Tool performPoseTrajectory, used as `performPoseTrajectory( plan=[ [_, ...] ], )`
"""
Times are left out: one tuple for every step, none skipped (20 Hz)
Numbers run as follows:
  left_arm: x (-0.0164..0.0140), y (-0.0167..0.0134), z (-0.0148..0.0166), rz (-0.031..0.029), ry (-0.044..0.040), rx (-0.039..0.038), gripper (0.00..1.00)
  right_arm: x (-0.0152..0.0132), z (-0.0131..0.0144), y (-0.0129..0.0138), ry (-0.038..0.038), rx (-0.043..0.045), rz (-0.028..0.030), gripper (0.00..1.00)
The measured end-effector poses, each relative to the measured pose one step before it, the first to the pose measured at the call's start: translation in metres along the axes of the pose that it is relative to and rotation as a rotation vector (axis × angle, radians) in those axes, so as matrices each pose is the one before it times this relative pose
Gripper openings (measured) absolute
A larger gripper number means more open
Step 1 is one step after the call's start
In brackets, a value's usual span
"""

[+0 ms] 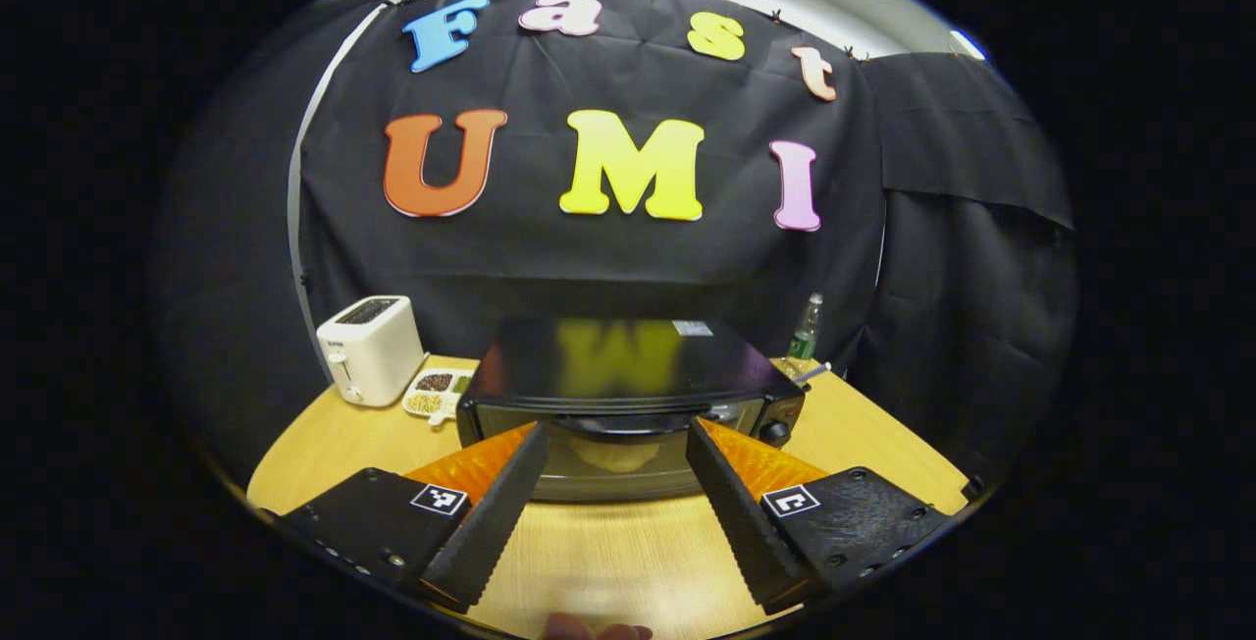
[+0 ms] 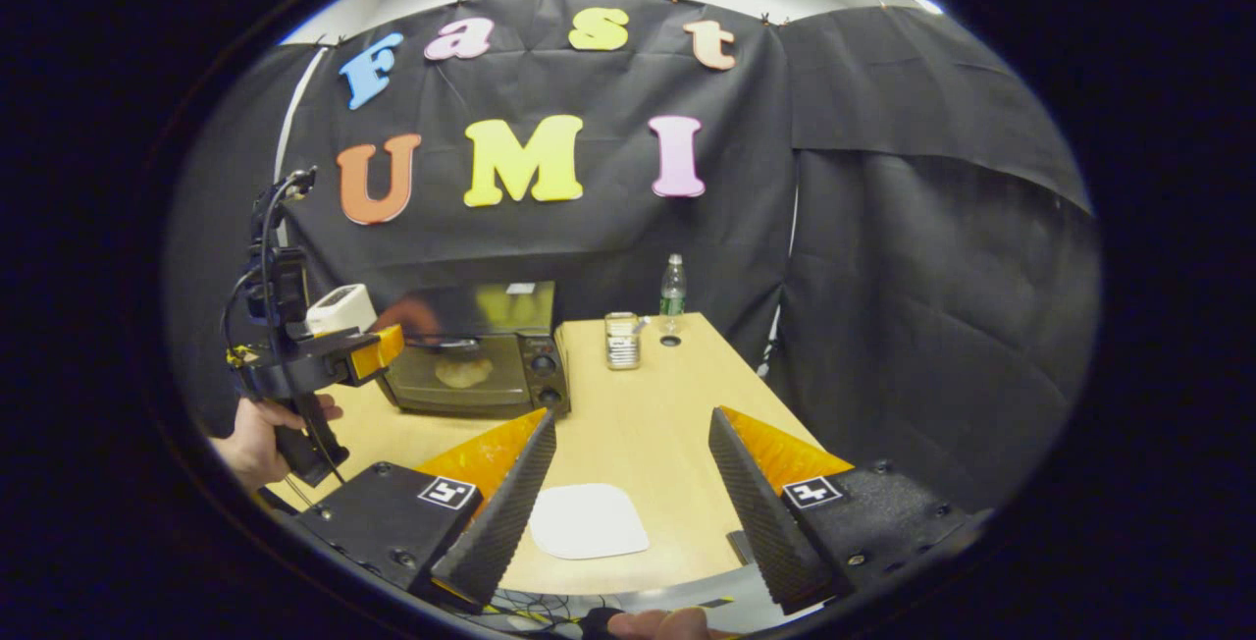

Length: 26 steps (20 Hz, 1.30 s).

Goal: Open the electric oven with the left hand, put the food in, and close the electric oven.

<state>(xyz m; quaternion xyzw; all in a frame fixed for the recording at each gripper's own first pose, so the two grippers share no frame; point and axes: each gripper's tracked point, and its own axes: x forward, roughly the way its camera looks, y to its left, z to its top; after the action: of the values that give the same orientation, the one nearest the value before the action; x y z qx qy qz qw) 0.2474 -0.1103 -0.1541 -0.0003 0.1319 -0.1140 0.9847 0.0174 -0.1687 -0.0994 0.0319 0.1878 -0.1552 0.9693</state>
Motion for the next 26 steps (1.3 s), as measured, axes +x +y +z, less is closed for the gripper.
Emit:
performPoseTrajectory(
  plan=[
    [-0.01403,0.00543,0.01782,0.00165,-0.02934,0.00544,0.94,-0.00144,0.01170,0.00613,-0.02447,0.00209,0.01224,0.97],
    [-0.01371,0.00374,0.01698,0.00021,-0.02860,0.00100,0.94,-0.00141,0.01232,0.00555,-0.02593,-0.00152,0.00962,0.97],
    [-0.01651,0.00408,0.01703,-0.00082,-0.02580,-0.00156,0.94,-0.00377,0.01198,0.00593,-0.02585,-0.00127,0.01025,0.97],
    [-0.01600,0.00462,0.01578,0.00087,-0.02430,-0.00267,0.93,-0.00209,0.01059,0.00622,-0.02270,-0.00062,0.00966,0.97],
    [-0.01505,0.00374,0.01575,-0.00050,-0.02387,-0.00358,0.93,-0.00417,0.00976,0.00654,-0.02171,0.00035,0.00762,0.97],
    [-0.01535,0.00192,0.01479,-0.00324,-0.02070,-0.00286,0.94,-0.00251,0.00894,0.00566,-0.01856,-0.00275,0.00322,0.97],
    [-0.01419,0.00168,0.01179,-0.00595,-0.01778,0.00109,0.94,-0.00095,0.00492,0.00655,-0.01448,-0.00542,0.00247,0.97],
    [-0.01452,0.00135,0.01180,-0.00425,-0.01792,0.00183,0.93,-0.00355,0.00598,0.00699,-0.01494,-0.00608,0.00398,0.97],
    [-0.01377,0.00131,0.01170,-0.00135,-0.01319,0.00032,0.93,-0.00333,0.00567,0.00622,-0.01457,-0.00634,0.00337,0.97],
    [-0.01288,0.00072,0.00950,-0.00085,-0.01289,-0.00031,0.93,-0.00186,0.00374,0.00440,-0.00886,0.00193,0.00503,0.97],
    [-0.01318,0.00002,0.01118,0.00188,-0.01398,-0.00024,0.93,-0.00553,0.00315,0.00665,-0.00703,0.00794,0.01055,0.97],
    [-0.01225,0.00307,0.00776,0.00309,-0.01461,0.00076,0.93,-0.00620,0.00251,0.00454,-0.00320,0.00652,0.00741,0.97],
    [-0.01338,-0.00156,0.01019,0.00565,-0.01660,0.00517,0.93,-0.00540,0.00295,0.00121,-0.00694,0.00523,0.00253,0.97],
    [-0.01243,-0.00206,0.00604,0.00799,-0.01090,0.00161,0.93,-0.00617,0.00367,0.00127,-0.00910,0.00174,0.00635,0.97],
    [-0.01194,-0.00268,0.00252,0.00998,-0.00427,-0.00259,0.93,-0.00644,0.00336,0.00138,-0.00944,-0.00473,0.01290,0.97],
    [-0.01242,-0.00476,0.00106,0.00762,0.00264,-0.00692,0.93,-0.00664,0.00343,0.00005,-0.00764,-0.00935,0.01354,0.97],
    [-0.01170,-0.00548,-0.00002,0.00921,0.00410,-0.00775,0.93,-0.00488,-0.00031,-0.00046,-0.00586,-0.00534,0.01425,0.97],
    [-0.00940,-0.00556,-0.00075,0.00894,0.00588,-0.00697,0.93,-0.00660,0.00148,-0.00052,-0.00623,0.00275,0.01549,0.97],
    [-0.01024,-0.00790,-0.00210,0.00429,0.00663,-0.00365,0.93,-0.00614,0.00065,-0.00145,-0.00481,0.00773,0.01048,0.97],
    [-0.00948,-0.01050,-0.00496,0.00024,0.01622,-0.00292,0.93,-0.00801,0.00129,-0.00290,-0.00453,0.00888,0.01132,0.97],
    [-0.00811,-0.00895,-0.00447,-0.00480,0.00956,-0.00446,0.93,-0.00638,-0.00088,-0.00230,-0.00187,0.00191,0.00781,0.97],
    [-0.00994,-0.01052,-0.00302,0.00070,0.00954,-0.00581,0.93,-0.00581,-0.00305,-0.00327,0.00326,-0.00164,0.00845,0.97],
    [-0.00815,-0.00680,-0.00335,0.00234,0.00492,-0.00157,0.93,-0.00867,-0.00603,-0.00270,0.00310,0.00164,0.01154,0.97],
    [-0.00721,-0.00610,-0.00250,0.00232,0.00203,0.00100,0.93,-0.00733,-0.00490,-0.00217,0.01016,0.00440,0.01332,0.97],
    [-0.00937,-0.00454,-0.00201,0.00579,0.00150,0.00528,0.93,-0.00756,-0.00611,-0.00154,0.00850,0.00413,0.01216,0.97],
    [-0.00854,-0.00577,-0.00172,0.00302,0.00383,0.00649,0.93,-0.00716,-0.00483,-0.00397,0.00339,0.00150,0.00401,0.97]
  ],
)
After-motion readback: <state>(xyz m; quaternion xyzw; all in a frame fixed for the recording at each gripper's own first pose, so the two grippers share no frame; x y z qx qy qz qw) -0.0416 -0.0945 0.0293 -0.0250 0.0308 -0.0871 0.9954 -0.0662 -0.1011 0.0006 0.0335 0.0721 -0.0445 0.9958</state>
